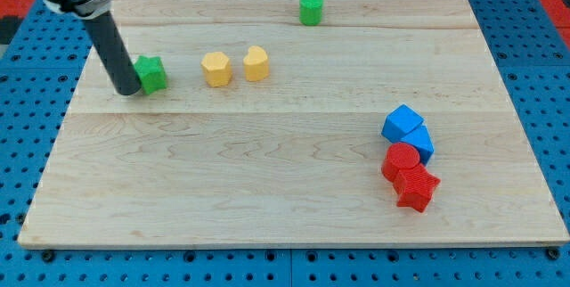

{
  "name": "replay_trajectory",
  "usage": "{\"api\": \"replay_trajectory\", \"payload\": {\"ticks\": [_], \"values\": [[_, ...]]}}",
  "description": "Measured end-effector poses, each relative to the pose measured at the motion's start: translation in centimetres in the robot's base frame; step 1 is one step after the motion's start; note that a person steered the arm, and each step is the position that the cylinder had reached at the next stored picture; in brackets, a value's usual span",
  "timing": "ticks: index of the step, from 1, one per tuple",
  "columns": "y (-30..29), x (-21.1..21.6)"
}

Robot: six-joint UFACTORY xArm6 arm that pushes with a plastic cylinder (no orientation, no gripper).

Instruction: Place the green star parallel to the green circle

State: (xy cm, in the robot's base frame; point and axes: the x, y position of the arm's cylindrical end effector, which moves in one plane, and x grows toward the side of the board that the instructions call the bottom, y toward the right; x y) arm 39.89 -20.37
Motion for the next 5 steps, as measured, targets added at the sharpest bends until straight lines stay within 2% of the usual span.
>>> {"api": "replay_trajectory", "payload": {"ticks": [2,4,5], "values": [[4.3,-2.1],[6.6,-1.6],[6.8,-2.9]]}}
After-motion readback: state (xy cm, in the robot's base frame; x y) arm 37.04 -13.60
